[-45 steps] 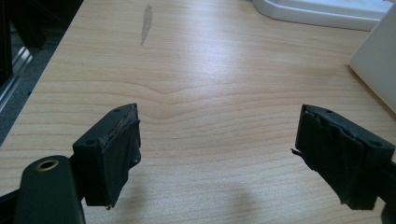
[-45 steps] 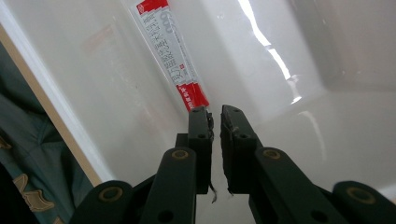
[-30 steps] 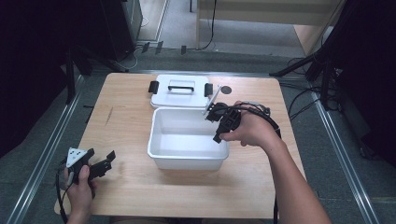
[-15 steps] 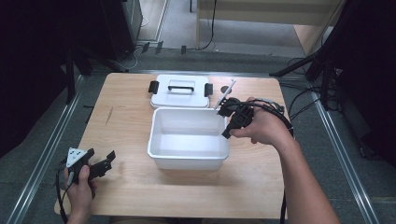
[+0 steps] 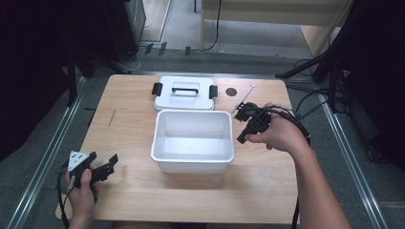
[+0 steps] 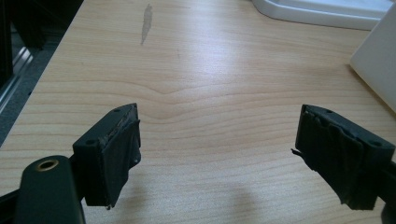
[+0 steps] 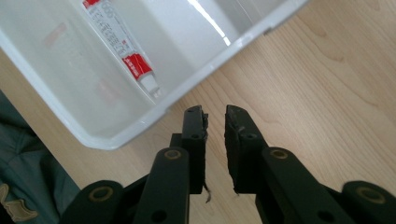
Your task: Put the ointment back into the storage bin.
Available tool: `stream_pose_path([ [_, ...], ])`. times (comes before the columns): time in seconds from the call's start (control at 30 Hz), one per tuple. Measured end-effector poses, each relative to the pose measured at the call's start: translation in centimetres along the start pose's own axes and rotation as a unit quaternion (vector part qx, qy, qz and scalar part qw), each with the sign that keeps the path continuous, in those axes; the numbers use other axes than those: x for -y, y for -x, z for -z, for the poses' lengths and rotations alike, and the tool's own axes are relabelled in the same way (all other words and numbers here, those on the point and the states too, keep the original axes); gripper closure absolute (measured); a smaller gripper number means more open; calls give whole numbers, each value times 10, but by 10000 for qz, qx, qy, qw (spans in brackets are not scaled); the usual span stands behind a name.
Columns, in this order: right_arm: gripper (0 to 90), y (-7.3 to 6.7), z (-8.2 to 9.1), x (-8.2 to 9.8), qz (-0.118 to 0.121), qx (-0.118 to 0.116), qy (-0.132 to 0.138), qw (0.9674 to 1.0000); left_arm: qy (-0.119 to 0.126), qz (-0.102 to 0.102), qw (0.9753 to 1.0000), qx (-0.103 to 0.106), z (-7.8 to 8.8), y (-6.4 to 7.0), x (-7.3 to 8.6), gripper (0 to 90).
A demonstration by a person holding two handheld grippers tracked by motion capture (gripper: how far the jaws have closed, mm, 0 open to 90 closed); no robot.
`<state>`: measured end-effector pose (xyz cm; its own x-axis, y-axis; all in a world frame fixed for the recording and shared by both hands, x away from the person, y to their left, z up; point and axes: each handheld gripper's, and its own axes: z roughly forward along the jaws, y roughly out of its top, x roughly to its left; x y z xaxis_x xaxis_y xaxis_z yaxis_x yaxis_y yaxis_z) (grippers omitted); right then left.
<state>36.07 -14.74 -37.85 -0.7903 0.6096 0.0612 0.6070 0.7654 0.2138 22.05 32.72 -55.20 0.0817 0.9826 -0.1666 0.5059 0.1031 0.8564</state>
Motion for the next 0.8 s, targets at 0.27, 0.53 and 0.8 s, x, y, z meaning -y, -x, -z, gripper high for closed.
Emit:
stream_pose_path([
  [0.27, 531, 13, -12, 18, -183, 159, 274, 9993, -4, -6, 10000, -3, 0, 0, 0, 148],
  [0.53, 229, 28, -23, 41, -634, 606, 718, 9936, -3, -5, 10000, -7, 0, 0, 0, 148],
  [0.8, 153, 40, -29, 67, -1155, 701, 1431, 9804, -5, -6, 10000, -12, 0, 0, 0, 148],
])
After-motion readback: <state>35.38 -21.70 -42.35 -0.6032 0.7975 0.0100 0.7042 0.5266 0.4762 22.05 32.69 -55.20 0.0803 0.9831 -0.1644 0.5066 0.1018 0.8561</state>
